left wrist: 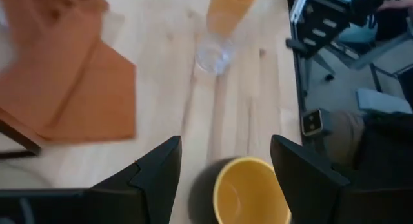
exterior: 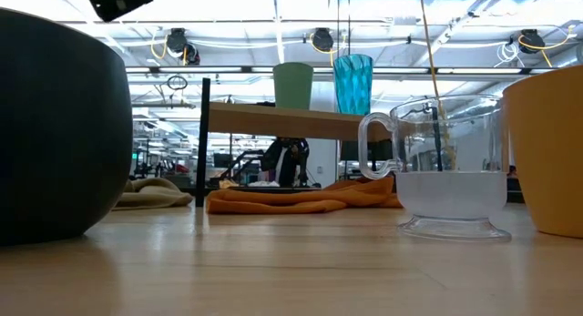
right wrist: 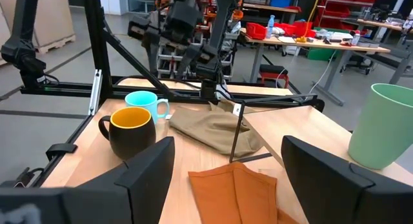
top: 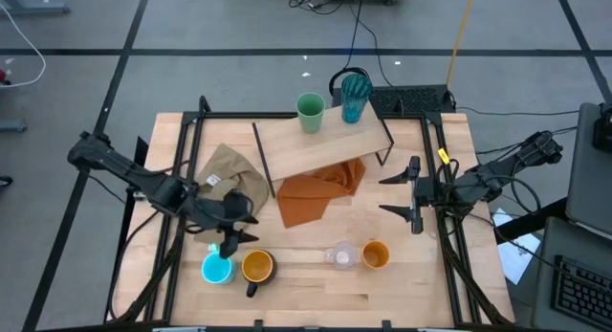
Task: Stack small to large cups/mugs on shelf
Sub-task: Put the black mug on the shelf
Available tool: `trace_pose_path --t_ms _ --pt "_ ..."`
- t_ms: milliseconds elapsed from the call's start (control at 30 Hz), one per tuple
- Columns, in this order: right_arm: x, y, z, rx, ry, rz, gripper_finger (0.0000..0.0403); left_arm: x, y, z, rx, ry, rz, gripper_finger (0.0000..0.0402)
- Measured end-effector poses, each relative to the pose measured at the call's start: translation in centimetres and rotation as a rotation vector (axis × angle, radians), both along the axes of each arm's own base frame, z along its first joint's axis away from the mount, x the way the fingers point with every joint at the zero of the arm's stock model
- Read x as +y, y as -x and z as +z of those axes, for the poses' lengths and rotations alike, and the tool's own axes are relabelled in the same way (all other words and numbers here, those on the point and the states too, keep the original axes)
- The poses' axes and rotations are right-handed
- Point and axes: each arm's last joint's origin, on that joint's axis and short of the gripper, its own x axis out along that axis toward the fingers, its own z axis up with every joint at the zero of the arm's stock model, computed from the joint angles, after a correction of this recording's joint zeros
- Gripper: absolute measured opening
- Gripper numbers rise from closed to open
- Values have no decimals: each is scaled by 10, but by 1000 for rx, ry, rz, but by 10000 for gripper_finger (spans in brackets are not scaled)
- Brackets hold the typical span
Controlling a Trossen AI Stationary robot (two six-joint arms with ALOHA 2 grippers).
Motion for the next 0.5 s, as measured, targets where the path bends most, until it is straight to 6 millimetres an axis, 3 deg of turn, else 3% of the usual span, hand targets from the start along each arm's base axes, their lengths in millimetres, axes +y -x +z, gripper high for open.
trace_pose_path --t_ms 500 --pt "0 0 0 0 0 0 274 -16 -14 -30 253 164 -34 239"
